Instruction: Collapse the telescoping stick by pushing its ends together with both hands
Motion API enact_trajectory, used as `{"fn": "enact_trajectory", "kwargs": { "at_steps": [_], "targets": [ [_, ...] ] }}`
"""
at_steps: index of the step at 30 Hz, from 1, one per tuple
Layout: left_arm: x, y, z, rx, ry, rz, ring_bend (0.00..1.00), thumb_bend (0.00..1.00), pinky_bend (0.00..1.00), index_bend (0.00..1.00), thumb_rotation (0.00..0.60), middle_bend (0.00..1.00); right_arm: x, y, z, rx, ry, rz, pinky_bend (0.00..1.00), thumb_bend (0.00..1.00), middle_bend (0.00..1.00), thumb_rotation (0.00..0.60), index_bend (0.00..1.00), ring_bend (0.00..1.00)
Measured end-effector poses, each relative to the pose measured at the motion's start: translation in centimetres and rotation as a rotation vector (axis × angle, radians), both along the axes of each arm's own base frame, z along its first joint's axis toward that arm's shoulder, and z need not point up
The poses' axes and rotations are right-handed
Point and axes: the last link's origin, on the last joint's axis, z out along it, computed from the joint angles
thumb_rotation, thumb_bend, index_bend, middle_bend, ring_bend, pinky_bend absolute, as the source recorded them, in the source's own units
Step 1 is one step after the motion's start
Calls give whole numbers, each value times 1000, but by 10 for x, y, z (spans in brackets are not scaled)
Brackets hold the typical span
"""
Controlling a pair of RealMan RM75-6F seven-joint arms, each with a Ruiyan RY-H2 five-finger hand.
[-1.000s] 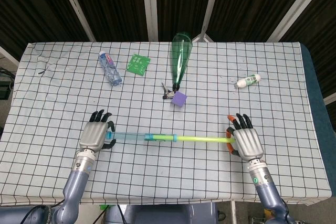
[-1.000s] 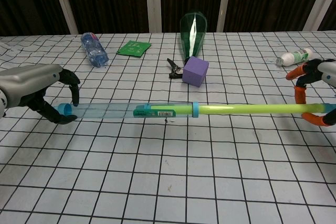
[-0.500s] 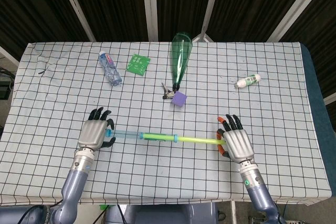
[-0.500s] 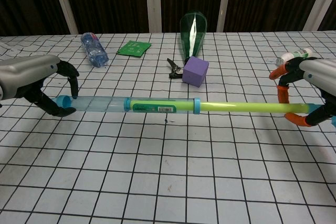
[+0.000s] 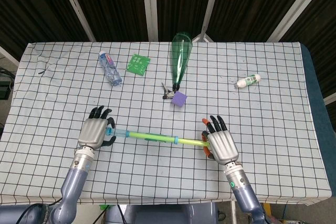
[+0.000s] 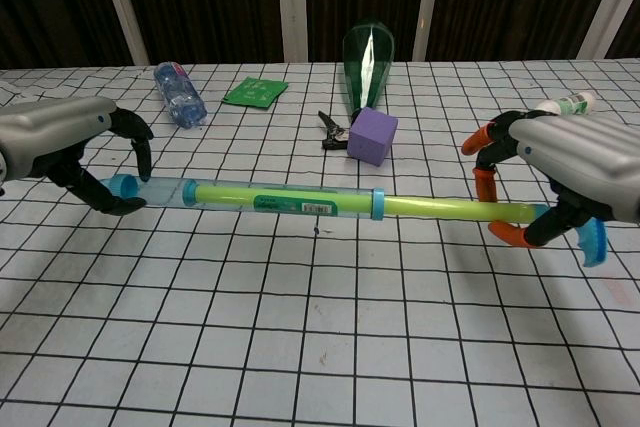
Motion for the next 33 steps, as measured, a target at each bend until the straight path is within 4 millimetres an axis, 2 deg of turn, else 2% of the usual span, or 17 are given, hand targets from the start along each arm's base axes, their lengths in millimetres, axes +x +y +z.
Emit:
{"fn": "enact_trajectory", "kwargs": {
  "at_steps": [18, 33],
  "targets": [
    [5, -1, -7, -25, -17, -10, 0, 486, 0, 588, 600, 131, 23, -3, -14, 0, 5, 16, 0, 442, 200, 600, 628, 0],
    [11, -4, -10, -38, -33, -21, 0, 483, 0, 570, 600, 126, 24, 0, -17, 9, 0, 9, 0, 441, 200, 600, 628, 0]
  ]
}}
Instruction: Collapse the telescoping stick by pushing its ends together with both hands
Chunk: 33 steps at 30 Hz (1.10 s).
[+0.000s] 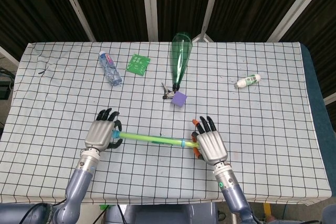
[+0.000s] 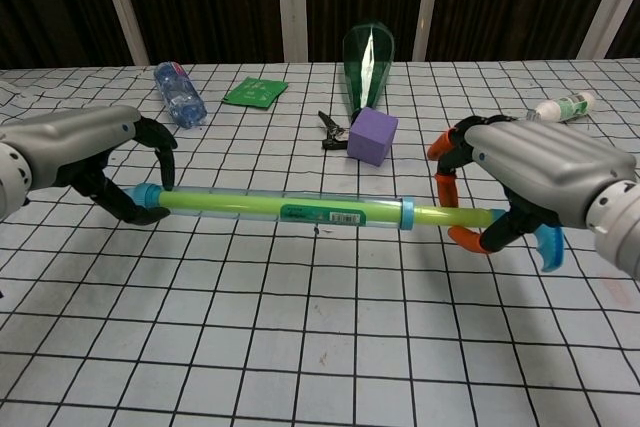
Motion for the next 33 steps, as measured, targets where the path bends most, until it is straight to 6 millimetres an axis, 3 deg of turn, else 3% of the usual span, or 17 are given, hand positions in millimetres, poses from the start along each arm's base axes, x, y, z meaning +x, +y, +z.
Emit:
{"fn": "enact_trajectory", "kwargs": {
  "at_steps": [3, 5, 6, 8, 10, 15, 24, 33],
  "targets": [
    [0, -1, -1, -5, 2, 0, 0, 410, 0, 500, 600, 97, -1, 0, -1, 1, 2, -3, 0, 442, 200, 600, 572, 0],
    [0, -2, -2, -6, 5, 1, 0, 287, 0, 439, 600, 71, -2, 0, -1, 3, 3, -5, 0, 441, 195, 600, 414, 0],
    [-1, -2, -2, -6, 7, 1, 0, 220, 0, 395, 600, 58, -3, 0, 0, 3, 4, -5, 0, 434, 172, 600, 269, 0],
    [-1, -1, -1, -1, 10, 1, 0, 161, 0, 319, 600, 50, -5, 0, 1, 2, 10, -6, 0, 405, 114, 600, 92, 0],
    [-2, -1, 1, 9, 8, -5, 0, 144, 0, 262, 600, 49, -7, -1, 2, 3, 16, -10, 0, 377, 67, 600, 11, 0],
    [-6, -1, 5, 25, -4, -3, 0, 143, 0, 217, 600, 47, -13, -2, 5, 4, 32, -27, 0, 371, 2, 600, 0, 0],
    [-12, -10, 21, 31, -35, -1, 0, 142, 0, 205, 600, 47, -29, 0, 21, -14, 64, -58, 0, 369, 0, 600, 0, 0],
    [-38, -35, 54, 78, -54, -34, 0, 86, 0, 50, 600, 0, -75, 16, 69, -76, 56, -88, 0, 312, 0, 600, 0, 0]
  ]
}}
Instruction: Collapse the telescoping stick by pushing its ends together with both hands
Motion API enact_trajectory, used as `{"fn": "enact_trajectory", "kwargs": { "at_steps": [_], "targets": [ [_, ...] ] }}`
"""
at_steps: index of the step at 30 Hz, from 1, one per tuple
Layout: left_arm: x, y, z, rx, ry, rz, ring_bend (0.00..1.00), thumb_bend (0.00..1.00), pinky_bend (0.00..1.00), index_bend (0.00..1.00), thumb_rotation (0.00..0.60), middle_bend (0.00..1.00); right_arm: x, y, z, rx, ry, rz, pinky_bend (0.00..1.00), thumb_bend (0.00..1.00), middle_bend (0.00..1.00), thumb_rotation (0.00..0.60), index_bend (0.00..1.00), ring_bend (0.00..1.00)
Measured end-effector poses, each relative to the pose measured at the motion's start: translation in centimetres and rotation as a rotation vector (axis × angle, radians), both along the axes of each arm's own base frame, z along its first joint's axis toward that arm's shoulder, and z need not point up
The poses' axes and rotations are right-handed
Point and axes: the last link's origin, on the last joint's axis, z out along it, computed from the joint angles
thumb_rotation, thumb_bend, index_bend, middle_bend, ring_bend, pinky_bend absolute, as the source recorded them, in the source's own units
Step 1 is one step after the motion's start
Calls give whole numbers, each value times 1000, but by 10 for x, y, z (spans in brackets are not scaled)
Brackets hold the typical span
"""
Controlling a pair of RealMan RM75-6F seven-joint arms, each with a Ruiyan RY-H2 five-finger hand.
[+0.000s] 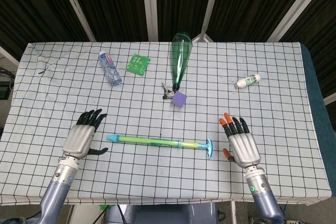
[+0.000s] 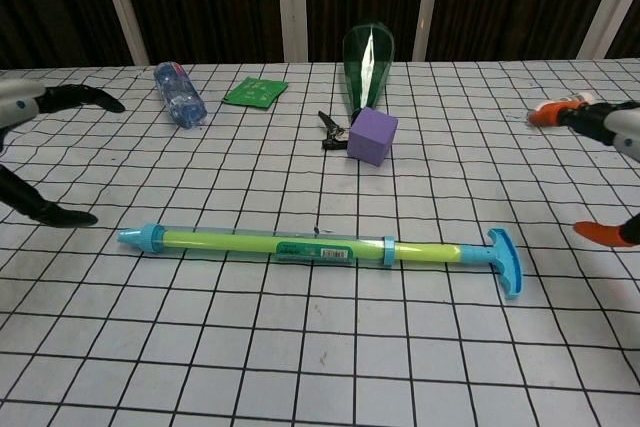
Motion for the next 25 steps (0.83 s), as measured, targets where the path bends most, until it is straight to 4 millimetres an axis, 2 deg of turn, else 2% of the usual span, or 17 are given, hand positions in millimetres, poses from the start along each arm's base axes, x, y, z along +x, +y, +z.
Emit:
{"fn": "enact_trajectory", "kwargs": {
  "at_steps": [7, 14, 19, 25],
  "targets": [
    [-38, -37, 32, 72, -10, -40, 0, 86, 0, 25, 600, 0, -49, 30, 56, -93, -12, -27, 0, 306, 0, 600, 0, 0],
    [-82, -72, 70, 208, 14, -22, 0, 86, 0, 12, 600, 0, -88, 65, 101, -257, 26, -51, 0, 306, 0, 600, 0, 0],
    [-106, -84, 91, 270, 52, 5, 0, 86, 0, 10, 600, 0, -106, 83, 121, -327, 17, -80, 0, 306, 0, 600, 0, 0],
    [-121, -86, 103, 298, 64, 44, 0, 86, 0, 8, 600, 0, -110, 84, 122, -334, 2, -101, 0, 307, 0, 600, 0, 0]
  ]
}}
